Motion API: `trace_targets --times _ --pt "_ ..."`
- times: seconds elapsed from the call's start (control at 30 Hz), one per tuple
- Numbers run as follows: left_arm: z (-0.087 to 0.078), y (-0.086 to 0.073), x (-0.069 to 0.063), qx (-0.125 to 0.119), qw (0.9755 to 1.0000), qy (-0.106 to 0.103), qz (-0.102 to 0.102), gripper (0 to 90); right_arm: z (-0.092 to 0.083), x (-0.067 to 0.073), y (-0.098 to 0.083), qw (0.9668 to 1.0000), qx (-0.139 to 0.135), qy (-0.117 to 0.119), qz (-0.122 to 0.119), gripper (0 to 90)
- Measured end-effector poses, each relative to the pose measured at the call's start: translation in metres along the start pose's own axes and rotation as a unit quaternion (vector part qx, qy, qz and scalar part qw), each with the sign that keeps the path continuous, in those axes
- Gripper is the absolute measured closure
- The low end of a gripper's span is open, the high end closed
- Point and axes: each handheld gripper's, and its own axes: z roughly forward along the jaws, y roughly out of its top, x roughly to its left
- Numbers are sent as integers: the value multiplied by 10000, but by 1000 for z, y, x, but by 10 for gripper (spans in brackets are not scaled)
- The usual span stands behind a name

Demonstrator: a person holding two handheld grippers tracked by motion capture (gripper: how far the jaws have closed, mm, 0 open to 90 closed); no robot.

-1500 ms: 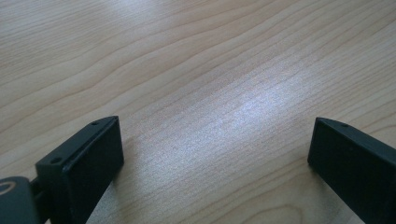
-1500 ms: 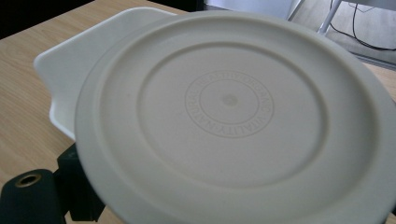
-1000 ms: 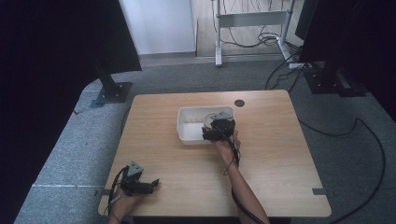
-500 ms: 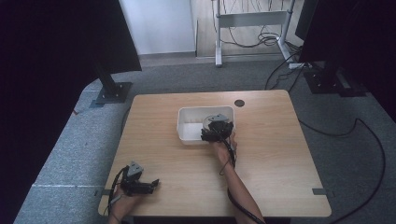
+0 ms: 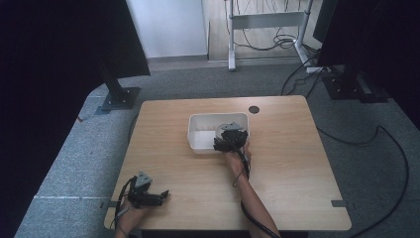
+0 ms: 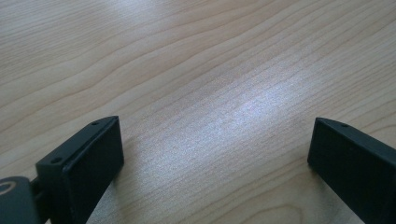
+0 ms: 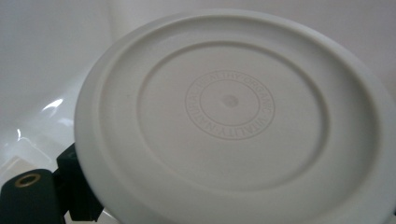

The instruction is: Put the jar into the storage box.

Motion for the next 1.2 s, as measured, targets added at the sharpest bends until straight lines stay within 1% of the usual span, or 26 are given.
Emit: trace_targets --times 0.07,0.17,0.3,0.37,0.57,0.77,0.8,0.83,0.87,1.0,1.2 --pt "0 0 0 0 10000 0 0 31 1 -1 0 10000 54 45 7 88" --pt "0 0 0 0 10000 0 -2 32 1 -1 0 9999 93 77 -54 73" --pt "0 0 0 -1 10000 -1 -1 32 2 0 0 9998 108 100 -99 48" --pt "0 0 0 0 10000 0 0 32 2 1 1 9998 102 120 -83 33" --pt "0 0 0 0 10000 0 -1 32 -1 3 3 9999 64 35 -115 24" --pt "0 0 0 1 10000 1 1 32 -7 4 8 9999 -7 -45 -165 25" --pt "0 0 0 0 10000 1 1 31 -8 5 9 9998 -22 -64 -175 14" --pt "0 0 0 1 10000 1 1 31 -11 5 10 9997 -62 -132 -211 11" --pt "0 0 0 1 10000 1 0 31 -12 5 11 9996 -84 -142 -215 11" --pt "0 0 0 10 10000 4 9 31 -19 2 14 9996 -126 -131 -208 13" --pt "0 0 0 10 10000 4 9 31 -26 -2 15 9997 -171 -34 -174 16"
